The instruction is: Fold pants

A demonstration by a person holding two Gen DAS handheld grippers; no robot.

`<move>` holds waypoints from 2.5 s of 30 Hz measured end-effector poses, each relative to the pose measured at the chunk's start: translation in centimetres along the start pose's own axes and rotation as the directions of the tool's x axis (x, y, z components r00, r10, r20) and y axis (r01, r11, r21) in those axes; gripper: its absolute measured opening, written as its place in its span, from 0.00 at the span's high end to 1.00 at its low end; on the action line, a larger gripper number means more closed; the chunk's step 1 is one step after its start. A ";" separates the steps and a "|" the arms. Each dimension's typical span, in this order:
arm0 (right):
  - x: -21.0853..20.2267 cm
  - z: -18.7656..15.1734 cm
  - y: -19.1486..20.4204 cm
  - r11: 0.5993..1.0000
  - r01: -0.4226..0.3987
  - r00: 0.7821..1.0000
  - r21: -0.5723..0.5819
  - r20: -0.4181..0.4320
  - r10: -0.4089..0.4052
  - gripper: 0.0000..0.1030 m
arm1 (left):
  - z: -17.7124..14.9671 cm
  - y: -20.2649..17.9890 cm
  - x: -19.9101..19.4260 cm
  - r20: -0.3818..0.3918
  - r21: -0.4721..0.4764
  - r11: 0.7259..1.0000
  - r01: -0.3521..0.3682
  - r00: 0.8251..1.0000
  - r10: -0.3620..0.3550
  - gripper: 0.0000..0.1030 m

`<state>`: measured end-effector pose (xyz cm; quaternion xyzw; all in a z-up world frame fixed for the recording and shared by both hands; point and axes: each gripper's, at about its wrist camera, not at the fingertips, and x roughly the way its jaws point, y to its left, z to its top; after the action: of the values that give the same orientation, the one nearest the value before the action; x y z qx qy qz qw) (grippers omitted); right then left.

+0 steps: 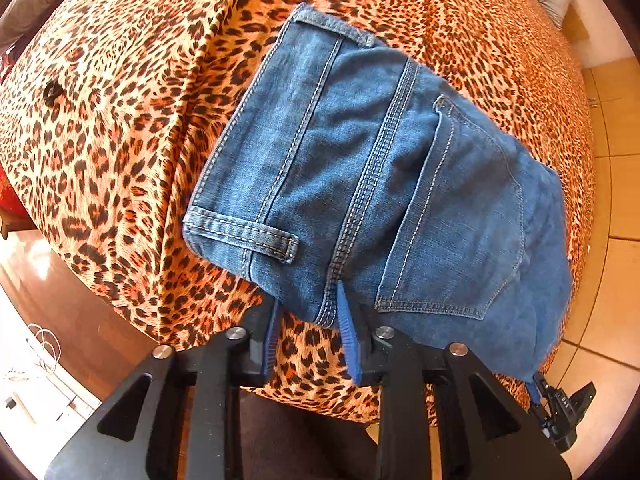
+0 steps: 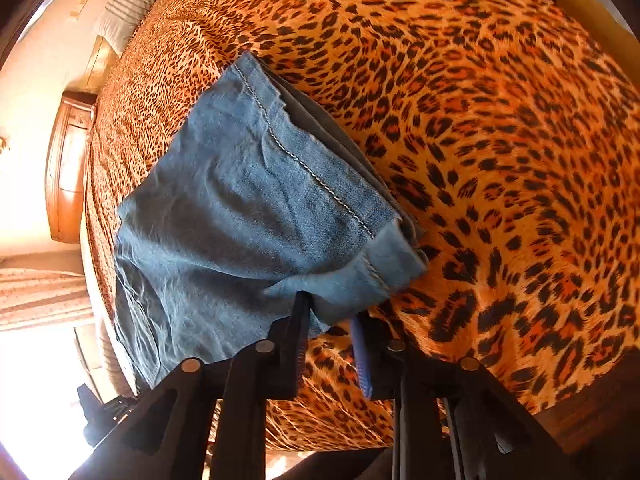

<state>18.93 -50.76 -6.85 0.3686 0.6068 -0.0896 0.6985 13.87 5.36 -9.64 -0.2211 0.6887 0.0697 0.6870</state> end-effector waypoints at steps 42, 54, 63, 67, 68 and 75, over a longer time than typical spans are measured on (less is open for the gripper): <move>0.5 12.9 6.9 0.984 0.132 0.974 -0.120 0.199 -0.106 0.47 | 11.3 0.6 -2.4 0.063 0.023 0.996 -0.091 0.994 0.089 0.44; 0.0 2.0 -2.7 0.998 0.029 0.997 0.057 0.071 -0.033 0.43 | 0.0 5.5 1.4 -0.097 -0.183 0.960 0.210 0.968 -0.230 0.37; 0.1 0.7 -2.6 0.993 -0.096 0.987 0.063 0.134 0.086 0.94 | 0.9 3.5 1.5 -0.091 -0.157 0.976 0.151 0.982 -0.166 0.73; 1.9 0.1 -3.9 0.998 0.018 0.997 0.057 0.069 -0.022 0.94 | 0.4 4.4 4.2 -0.137 -0.156 0.986 0.065 0.987 -0.087 0.77; 2.4 -0.1 -4.2 0.997 0.024 0.998 0.070 0.058 -0.028 0.94 | 0.4 4.8 4.0 -0.133 -0.191 0.978 0.088 0.985 -0.115 0.77; -2.1 1.1 -1.4 0.996 0.084 0.983 0.018 0.162 -0.086 0.76 | -0.8 4.1 -1.9 -0.109 0.067 0.984 0.165 0.981 -0.158 0.74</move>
<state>18.45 -53.16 -5.51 0.3376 0.5624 -0.1525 0.7392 11.37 9.07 -8.56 -0.2535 0.7054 -0.0239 0.6615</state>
